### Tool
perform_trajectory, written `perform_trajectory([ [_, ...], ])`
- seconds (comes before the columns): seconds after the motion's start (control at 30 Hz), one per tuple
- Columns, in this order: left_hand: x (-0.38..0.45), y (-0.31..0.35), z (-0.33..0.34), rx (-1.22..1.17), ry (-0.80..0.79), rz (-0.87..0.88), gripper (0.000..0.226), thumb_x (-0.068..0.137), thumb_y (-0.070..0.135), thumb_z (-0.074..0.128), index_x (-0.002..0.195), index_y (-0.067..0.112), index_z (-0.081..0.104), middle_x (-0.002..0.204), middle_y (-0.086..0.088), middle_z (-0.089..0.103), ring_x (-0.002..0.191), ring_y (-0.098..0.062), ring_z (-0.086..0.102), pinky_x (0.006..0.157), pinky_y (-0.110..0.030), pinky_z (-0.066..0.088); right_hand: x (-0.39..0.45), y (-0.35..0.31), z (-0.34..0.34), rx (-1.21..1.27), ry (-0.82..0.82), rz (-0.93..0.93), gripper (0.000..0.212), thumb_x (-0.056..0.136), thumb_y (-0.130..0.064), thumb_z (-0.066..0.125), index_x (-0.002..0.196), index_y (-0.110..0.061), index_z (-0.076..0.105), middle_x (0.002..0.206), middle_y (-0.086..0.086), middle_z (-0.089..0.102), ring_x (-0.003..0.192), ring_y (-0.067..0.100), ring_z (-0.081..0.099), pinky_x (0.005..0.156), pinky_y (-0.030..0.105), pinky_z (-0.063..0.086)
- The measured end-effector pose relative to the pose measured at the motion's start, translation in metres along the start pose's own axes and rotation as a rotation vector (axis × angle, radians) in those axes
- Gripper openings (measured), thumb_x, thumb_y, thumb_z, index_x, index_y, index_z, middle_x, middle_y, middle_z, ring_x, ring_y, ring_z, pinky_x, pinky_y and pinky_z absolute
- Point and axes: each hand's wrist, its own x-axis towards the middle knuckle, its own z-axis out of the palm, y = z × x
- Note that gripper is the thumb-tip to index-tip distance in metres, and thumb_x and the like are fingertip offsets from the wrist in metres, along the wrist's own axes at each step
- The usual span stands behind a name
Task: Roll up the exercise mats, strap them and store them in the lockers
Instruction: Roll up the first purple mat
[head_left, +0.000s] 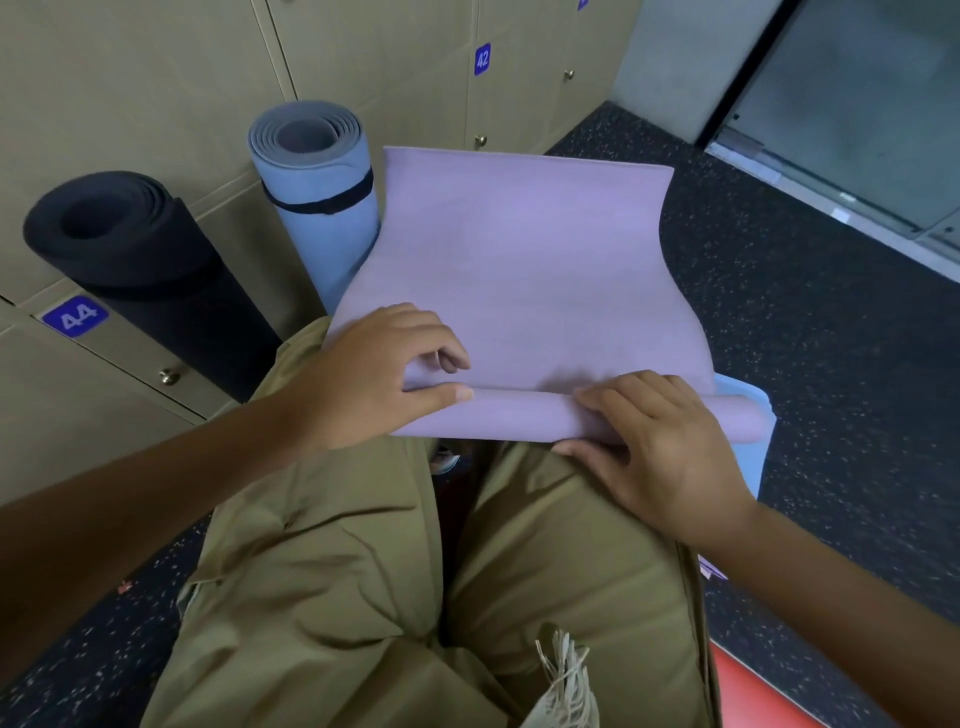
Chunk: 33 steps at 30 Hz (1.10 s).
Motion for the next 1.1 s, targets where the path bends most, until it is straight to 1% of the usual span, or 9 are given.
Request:
perform_trajectory([
  [0.13, -0.001, 0.003, -0.002, 0.031, 0.003, 0.077, 0.031, 0.09, 0.05, 0.069, 0.101, 0.022, 0.075, 0.1, 0.013, 0.062, 0.089, -0.006, 0.058, 0.08, -0.015, 0.043, 0.011, 0.011, 0.0, 0.195, -0.099, 0.076, 0.046, 0.092, -0.054, 0.064, 0.107, -0.011, 0.072, 0.096, -0.001, 0.065, 0.094, 0.024, 0.058, 0.089, 0.039, 0.047],
  [0.3, -0.008, 0.006, 0.007, 0.268, 0.067, 0.24, 0.035, 0.094, 0.042, 0.065, 0.106, 0.011, 0.077, 0.105, 0.001, 0.064, 0.082, -0.018, 0.057, 0.069, -0.034, 0.049, 0.019, 0.021, -0.002, 0.312, -0.158, 0.182, 0.042, 0.088, -0.062, 0.063, 0.102, -0.024, 0.074, 0.098, -0.01, 0.058, 0.102, 0.013, 0.051, 0.096, 0.028, 0.037],
  [0.43, -0.02, 0.016, 0.019, 0.335, 0.066, 0.135, 0.056, 0.089, 0.055, 0.058, 0.12, 0.012, 0.075, 0.108, -0.004, 0.064, 0.088, -0.025, 0.06, 0.073, -0.043, 0.054, 0.03, 0.031, -0.01, 0.442, -0.31, 0.278, 0.039, 0.081, -0.068, 0.063, 0.094, -0.031, 0.072, 0.093, -0.011, 0.058, 0.098, 0.01, 0.049, 0.086, 0.017, 0.036],
  [0.53, -0.02, 0.018, 0.023, 0.273, 0.054, 0.057, 0.055, 0.087, 0.056, 0.058, 0.12, 0.015, 0.075, 0.111, -0.001, 0.059, 0.088, -0.023, 0.059, 0.075, -0.043, 0.054, 0.039, 0.035, -0.016, 0.521, -0.37, 0.301, 0.036, 0.08, -0.064, 0.075, 0.089, -0.029, 0.069, 0.088, -0.012, 0.06, 0.094, 0.009, 0.052, 0.081, 0.018, 0.038],
  [0.7, -0.002, 0.018, 0.013, 0.196, -0.061, 0.0, 0.046, 0.092, 0.062, 0.049, 0.114, 0.032, 0.076, 0.116, 0.011, 0.045, 0.084, -0.018, 0.056, 0.072, -0.044, 0.053, 0.033, 0.035, -0.015, 0.4, -0.224, 0.251, 0.037, 0.087, -0.062, 0.066, 0.091, -0.026, 0.059, 0.086, -0.015, 0.06, 0.09, 0.008, 0.05, 0.082, 0.016, 0.033],
  [0.8, 0.011, 0.017, 0.01, 0.161, -0.152, -0.066, 0.044, 0.09, 0.071, 0.045, 0.112, 0.045, 0.072, 0.114, 0.022, 0.039, 0.088, -0.013, 0.058, 0.075, -0.042, 0.051, 0.02, 0.033, -0.011, 0.207, -0.097, 0.143, 0.036, 0.096, -0.053, 0.055, 0.1, -0.019, 0.062, 0.094, -0.008, 0.06, 0.088, 0.013, 0.05, 0.085, 0.032, 0.041],
  [0.9, 0.029, 0.015, 0.009, 0.04, -0.228, -0.131, 0.031, 0.094, 0.061, 0.061, 0.111, 0.041, 0.075, 0.114, 0.021, 0.044, 0.094, -0.005, 0.058, 0.083, -0.022, 0.042, 0.008, 0.033, -0.008, 0.035, -0.054, 0.091, 0.041, 0.099, -0.049, 0.054, 0.111, -0.012, 0.066, 0.105, 0.003, 0.062, 0.093, 0.027, 0.056, 0.082, 0.043, 0.047],
  [1.0, 0.051, 0.017, 0.009, -0.082, -0.29, -0.182, 0.022, 0.094, 0.042, 0.07, 0.108, 0.028, 0.079, 0.108, 0.014, 0.052, 0.097, 0.003, 0.054, 0.077, -0.005, 0.033, -0.003, 0.038, -0.007, 0.053, -0.048, 0.159, 0.047, 0.097, -0.051, 0.056, 0.121, -0.013, 0.067, 0.108, 0.003, 0.064, 0.098, 0.027, 0.057, 0.088, 0.039, 0.047],
  [1.1, 0.062, 0.017, 0.012, -0.111, -0.271, -0.173, 0.02, 0.091, 0.041, 0.074, 0.104, 0.027, 0.08, 0.102, 0.013, 0.059, 0.096, 0.002, 0.058, 0.081, -0.014, 0.036, -0.002, 0.042, -0.01, 0.182, -0.049, 0.25, 0.046, 0.097, -0.053, 0.055, 0.123, -0.018, 0.067, 0.107, -0.002, 0.065, 0.1, 0.019, 0.054, 0.09, 0.026, 0.041],
])
